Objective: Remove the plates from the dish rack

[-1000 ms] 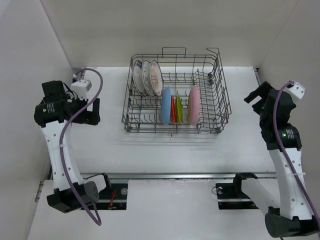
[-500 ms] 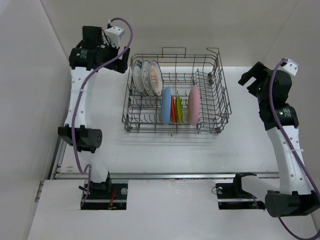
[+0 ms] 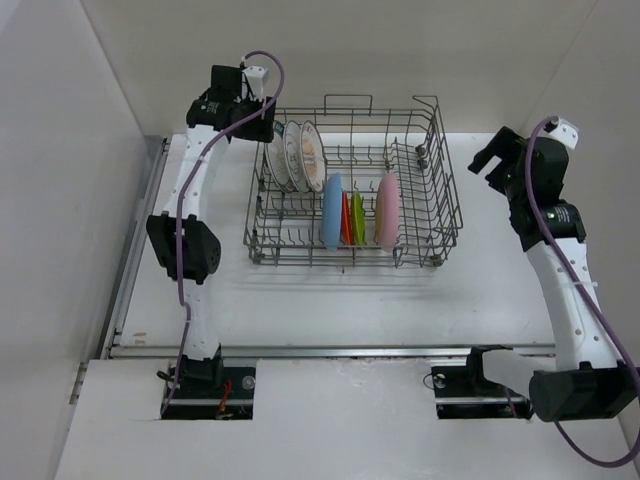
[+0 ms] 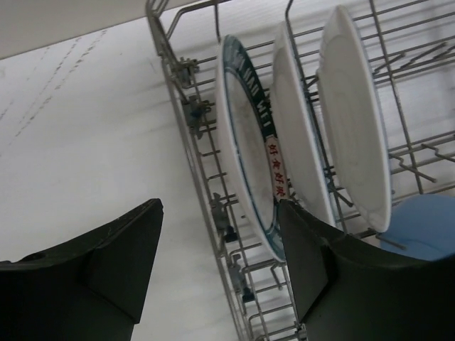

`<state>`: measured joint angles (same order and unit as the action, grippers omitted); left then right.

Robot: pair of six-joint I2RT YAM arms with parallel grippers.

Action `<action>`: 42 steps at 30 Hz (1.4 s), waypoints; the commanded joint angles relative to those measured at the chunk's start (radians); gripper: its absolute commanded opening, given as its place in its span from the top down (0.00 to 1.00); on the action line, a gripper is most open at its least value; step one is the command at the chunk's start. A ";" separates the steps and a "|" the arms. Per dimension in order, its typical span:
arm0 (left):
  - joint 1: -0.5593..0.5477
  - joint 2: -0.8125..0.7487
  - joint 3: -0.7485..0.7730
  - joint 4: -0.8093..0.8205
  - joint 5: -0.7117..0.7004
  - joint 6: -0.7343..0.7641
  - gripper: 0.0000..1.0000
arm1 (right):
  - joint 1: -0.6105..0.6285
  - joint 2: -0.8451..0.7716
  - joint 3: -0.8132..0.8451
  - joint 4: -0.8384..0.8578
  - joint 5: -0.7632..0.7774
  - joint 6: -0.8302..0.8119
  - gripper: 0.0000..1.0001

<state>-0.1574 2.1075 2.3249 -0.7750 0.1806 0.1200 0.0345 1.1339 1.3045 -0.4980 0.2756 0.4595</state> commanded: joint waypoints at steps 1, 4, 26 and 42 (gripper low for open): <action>-0.019 -0.023 -0.002 0.094 0.028 -0.034 0.36 | 0.007 0.003 -0.007 0.052 0.016 -0.015 0.00; -0.019 0.006 0.007 0.094 -0.010 -0.043 0.36 | 0.016 0.012 -0.007 0.052 0.016 -0.015 0.00; -0.096 0.016 -0.002 0.045 -0.256 -0.036 1.00 | 0.035 0.003 -0.016 0.033 0.045 -0.024 0.00; -0.165 -0.110 0.214 0.151 -0.752 0.012 1.00 | 0.044 -0.046 -0.046 0.033 0.036 -0.024 0.00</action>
<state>-0.3809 2.1441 2.4443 -0.6693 -0.4679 0.1539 0.0677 1.1141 1.2675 -0.4934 0.3077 0.4473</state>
